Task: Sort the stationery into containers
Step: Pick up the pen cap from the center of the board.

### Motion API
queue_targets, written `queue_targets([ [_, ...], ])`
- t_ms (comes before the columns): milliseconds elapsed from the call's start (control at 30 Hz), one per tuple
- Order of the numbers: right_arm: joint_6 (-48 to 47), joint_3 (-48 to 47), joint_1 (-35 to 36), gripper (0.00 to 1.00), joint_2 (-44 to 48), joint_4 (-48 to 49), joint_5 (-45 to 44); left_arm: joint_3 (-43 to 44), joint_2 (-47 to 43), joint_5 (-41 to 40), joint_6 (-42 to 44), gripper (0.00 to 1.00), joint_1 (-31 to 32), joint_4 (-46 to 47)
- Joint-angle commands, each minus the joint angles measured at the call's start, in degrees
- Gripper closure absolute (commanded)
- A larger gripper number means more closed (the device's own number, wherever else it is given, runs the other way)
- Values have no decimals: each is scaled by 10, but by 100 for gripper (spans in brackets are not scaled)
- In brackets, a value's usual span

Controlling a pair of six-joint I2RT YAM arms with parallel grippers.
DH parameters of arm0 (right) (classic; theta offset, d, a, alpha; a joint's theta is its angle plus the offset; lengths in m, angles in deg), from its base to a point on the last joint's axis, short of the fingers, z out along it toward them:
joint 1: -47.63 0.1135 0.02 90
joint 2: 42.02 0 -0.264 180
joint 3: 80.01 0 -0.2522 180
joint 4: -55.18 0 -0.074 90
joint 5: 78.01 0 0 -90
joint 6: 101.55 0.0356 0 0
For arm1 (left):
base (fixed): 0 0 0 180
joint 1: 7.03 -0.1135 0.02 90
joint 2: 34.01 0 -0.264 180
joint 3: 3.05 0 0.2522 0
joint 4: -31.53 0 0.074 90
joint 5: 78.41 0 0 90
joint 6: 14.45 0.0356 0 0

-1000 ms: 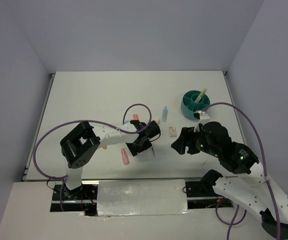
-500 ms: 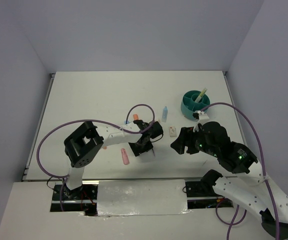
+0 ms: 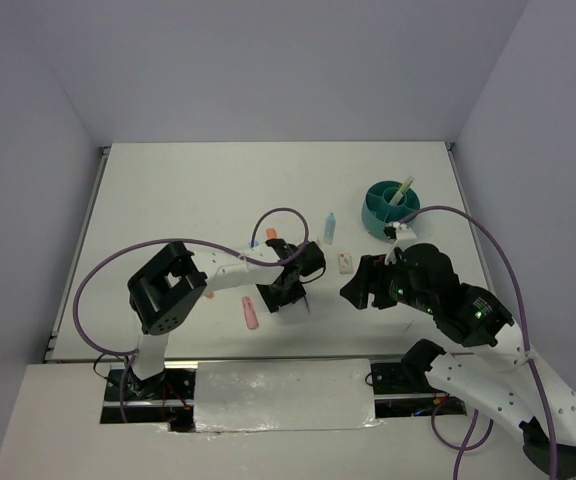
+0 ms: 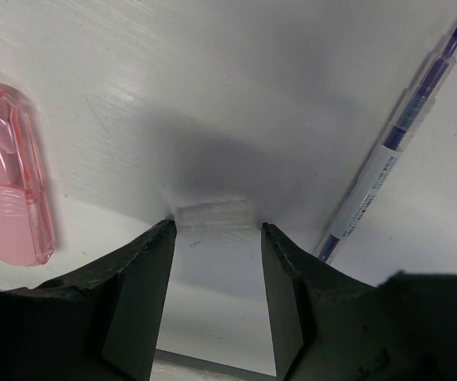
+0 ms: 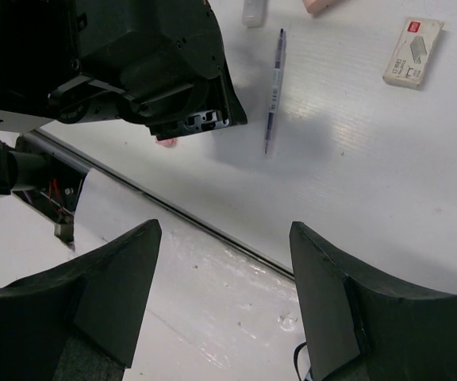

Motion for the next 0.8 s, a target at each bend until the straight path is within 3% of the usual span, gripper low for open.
queue_targets([
  [0, -3, 4, 5, 26, 4, 32, 10, -6, 23, -12, 7, 40, -7, -17],
  [233, -6, 2, 5, 26, 2, 32, 11, 2, 29, -26, 7, 40, -11, -29],
  [433, -9, -1, 5, 26, 3, 33, 10, 2, 31, -26, 13, 47, -11, -28],
  [533, -10, -4, 5, 26, 0, 33, 9, 4, 32, -23, 18, 62, -11, -28],
  [633, -11, -5, 5, 26, -1, 34, 8, 4, 28, -22, 31, 67, -6, -17],
  [767, -9, -3, 4, 26, -1, 36, 8, 1, 25, -16, 165, 74, -3, 76],
])
